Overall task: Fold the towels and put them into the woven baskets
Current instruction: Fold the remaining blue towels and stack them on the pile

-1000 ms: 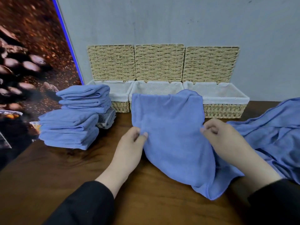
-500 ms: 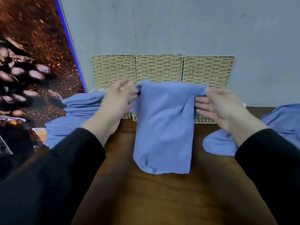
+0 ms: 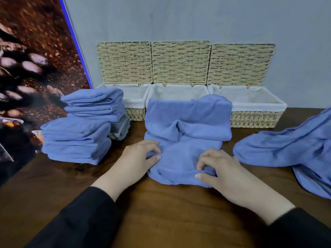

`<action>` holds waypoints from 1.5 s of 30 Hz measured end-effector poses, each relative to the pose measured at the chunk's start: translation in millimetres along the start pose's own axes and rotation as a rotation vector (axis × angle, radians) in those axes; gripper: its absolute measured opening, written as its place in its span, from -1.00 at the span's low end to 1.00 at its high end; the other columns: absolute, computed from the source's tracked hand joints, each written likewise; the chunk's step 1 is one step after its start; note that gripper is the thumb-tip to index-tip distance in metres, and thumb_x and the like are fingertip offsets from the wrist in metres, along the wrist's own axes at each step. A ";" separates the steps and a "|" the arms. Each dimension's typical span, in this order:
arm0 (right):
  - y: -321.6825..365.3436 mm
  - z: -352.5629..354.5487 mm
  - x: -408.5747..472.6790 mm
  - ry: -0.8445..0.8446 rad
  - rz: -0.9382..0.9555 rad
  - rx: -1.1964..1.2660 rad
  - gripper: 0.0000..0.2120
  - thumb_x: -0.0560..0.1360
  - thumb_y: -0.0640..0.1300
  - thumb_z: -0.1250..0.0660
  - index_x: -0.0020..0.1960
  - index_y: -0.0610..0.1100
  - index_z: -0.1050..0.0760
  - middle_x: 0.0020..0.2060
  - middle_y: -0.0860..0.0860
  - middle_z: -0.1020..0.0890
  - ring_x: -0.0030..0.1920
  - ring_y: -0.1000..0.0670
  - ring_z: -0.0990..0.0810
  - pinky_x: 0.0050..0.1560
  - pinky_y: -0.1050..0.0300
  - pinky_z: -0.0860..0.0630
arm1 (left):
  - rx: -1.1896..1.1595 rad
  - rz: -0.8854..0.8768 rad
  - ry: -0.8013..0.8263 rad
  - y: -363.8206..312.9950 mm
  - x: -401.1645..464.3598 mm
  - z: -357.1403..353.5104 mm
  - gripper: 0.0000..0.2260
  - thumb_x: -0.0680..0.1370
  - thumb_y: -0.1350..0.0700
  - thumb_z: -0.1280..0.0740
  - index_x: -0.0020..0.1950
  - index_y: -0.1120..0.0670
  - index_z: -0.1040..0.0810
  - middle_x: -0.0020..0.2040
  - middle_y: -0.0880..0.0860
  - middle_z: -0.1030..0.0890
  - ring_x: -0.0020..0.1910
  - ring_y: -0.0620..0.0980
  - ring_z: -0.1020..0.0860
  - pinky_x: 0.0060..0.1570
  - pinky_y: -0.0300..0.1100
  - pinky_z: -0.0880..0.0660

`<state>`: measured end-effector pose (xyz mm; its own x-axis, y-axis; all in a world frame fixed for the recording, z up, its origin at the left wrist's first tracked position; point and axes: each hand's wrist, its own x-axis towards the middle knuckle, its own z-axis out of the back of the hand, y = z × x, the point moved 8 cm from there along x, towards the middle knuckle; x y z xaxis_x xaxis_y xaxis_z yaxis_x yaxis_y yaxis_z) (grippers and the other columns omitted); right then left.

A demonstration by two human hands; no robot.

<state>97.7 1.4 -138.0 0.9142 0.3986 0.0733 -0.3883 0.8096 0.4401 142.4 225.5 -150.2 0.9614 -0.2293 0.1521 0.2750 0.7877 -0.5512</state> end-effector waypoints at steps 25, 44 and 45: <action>-29.1 55.0 11.7 -0.655 -0.102 0.466 -0.90 0.58 0.06 -0.33 -0.09 0.08 -0.53 -0.12 0.10 -0.61 -0.08 0.08 -0.58 -0.09 0.28 -0.45 | -0.445 0.142 -0.393 -2.6 7.9 21.4 -0.89 0.56 0.04 -0.45 -0.09 0.06 -0.61 -0.20 0.10 -0.59 -0.21 -0.10 -0.53 -0.16 -0.27 -0.37; 3.1 14.0 25.7 -0.407 0.028 0.195 -0.80 0.59 0.02 -0.31 -0.15 0.02 -0.36 -0.23 0.11 -0.44 -0.17 0.08 -0.44 -0.15 0.19 -0.36 | 0.189 -0.157 -0.232 -69.9 -9.2 -11.1 -0.74 0.59 -0.15 -0.32 0.26 -0.15 -0.55 0.20 -0.18 -0.49 0.20 -0.17 -0.45 0.23 -0.22 -0.20; 4.5 17.4 24.1 -0.428 0.020 0.233 -0.78 0.60 0.02 -0.31 -0.16 0.01 -0.34 -0.28 0.11 -0.42 -0.23 0.08 -0.42 -0.21 0.21 -0.35 | 0.179 -0.173 -0.287 -73.8 -10.0 -7.0 -0.83 0.61 -0.08 -0.30 0.17 -0.11 -0.58 0.14 -0.16 -0.51 0.15 -0.16 -0.47 0.17 -0.21 -0.25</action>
<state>120.1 7.2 -118.6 0.8913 0.1607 0.4240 -0.4149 0.6663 0.6196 112.4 165.7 -116.7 0.8563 -0.2180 0.4683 0.4060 0.8445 -0.3493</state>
